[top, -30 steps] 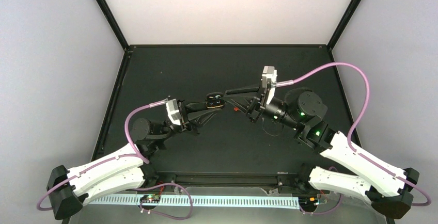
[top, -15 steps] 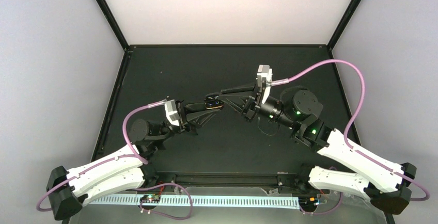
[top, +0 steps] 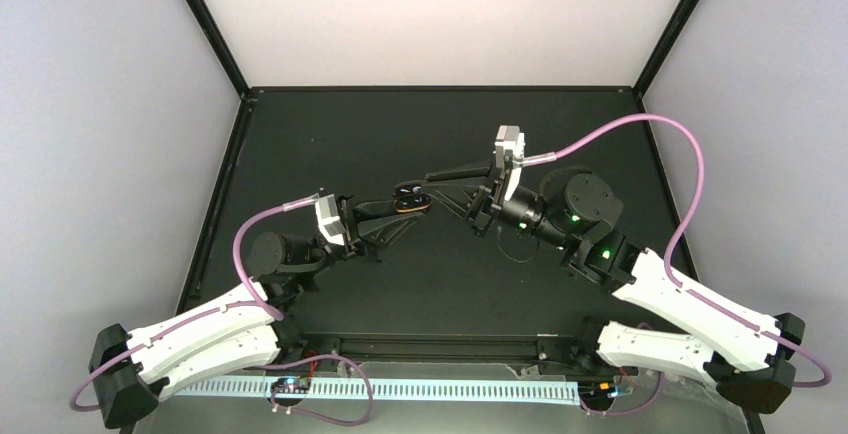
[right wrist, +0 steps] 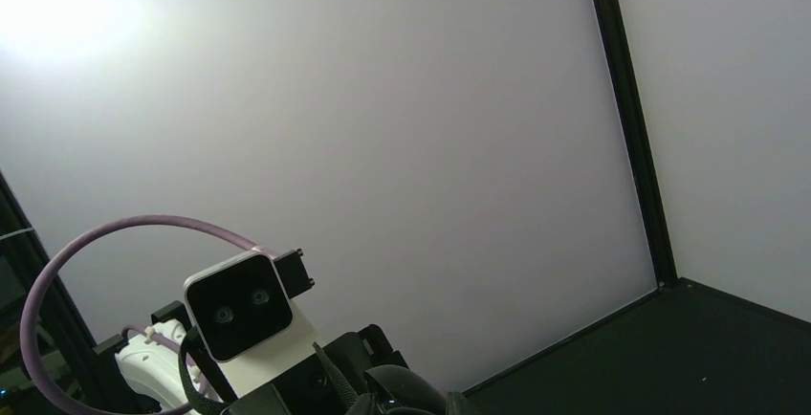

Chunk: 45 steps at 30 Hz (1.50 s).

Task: Insert the wireless bluetooth earbuds into the charging case
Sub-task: Place the earbud in the charging case.

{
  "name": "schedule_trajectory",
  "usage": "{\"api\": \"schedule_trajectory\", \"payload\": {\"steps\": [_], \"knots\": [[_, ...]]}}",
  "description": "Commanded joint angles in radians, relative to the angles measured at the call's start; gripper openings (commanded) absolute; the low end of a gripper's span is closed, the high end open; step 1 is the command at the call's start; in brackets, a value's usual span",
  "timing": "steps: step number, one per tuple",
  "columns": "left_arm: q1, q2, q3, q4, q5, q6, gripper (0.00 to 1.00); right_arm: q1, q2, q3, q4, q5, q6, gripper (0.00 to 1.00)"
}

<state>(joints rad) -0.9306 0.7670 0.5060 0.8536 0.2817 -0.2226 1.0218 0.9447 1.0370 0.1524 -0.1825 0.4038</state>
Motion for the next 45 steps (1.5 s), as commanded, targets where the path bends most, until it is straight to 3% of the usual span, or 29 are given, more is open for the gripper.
{"api": "schedule_trajectory", "payload": {"steps": [1,45], "knots": [[-0.001,-0.018,0.002,0.041,0.016,-0.009,0.02,0.014,0.009,0.033,-0.010,0.017,-0.017,0.16],[-0.001,-0.041,0.003,0.017,0.012,0.005,0.02,0.023,0.064,0.112,-0.165,0.012,-0.069,0.16]]}}
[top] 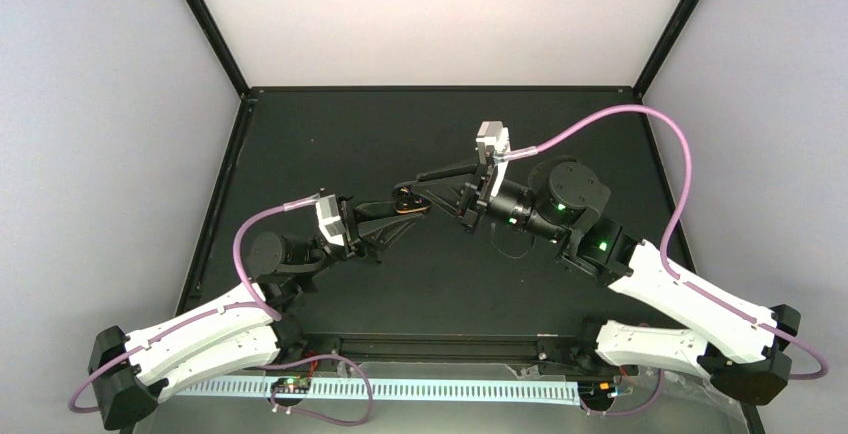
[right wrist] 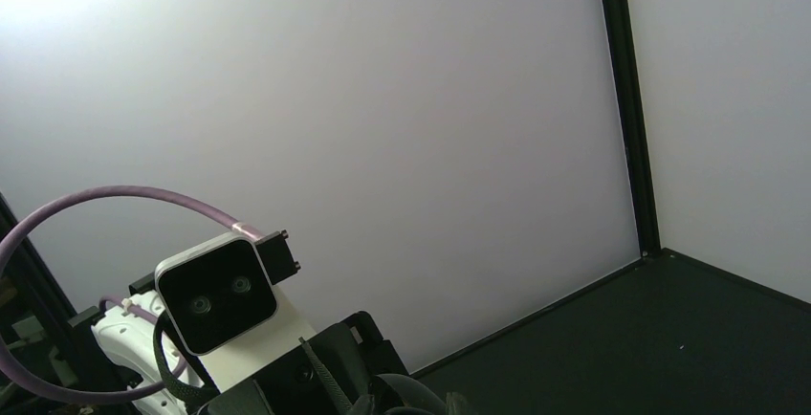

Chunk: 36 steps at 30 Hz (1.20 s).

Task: Insert the wireless bluetooth earbuds into the charging case
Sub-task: Place the earbud in the charging case.

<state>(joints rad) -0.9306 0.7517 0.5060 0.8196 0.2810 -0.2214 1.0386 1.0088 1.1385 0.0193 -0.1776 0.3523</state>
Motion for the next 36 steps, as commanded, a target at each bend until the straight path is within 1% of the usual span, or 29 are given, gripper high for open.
{"api": "schedule_trajectory", "payload": {"steps": [1,15,27,36], "knots": [[-0.001,-0.026,0.002,0.053,0.011,0.002,0.01,0.006,-0.001,0.009,-0.030,0.007,-0.018,0.16],[-0.001,-0.025,-0.001,0.066,-0.002,-0.008,0.01,0.006,-0.030,-0.030,0.015,0.012,0.008,0.16],[-0.001,-0.020,0.001,0.078,0.000,-0.013,0.02,0.006,-0.058,-0.102,0.157,0.013,0.067,0.16],[-0.001,-0.015,-0.006,0.078,-0.009,-0.012,0.01,0.006,-0.088,-0.112,0.191,0.013,0.077,0.16]]}}
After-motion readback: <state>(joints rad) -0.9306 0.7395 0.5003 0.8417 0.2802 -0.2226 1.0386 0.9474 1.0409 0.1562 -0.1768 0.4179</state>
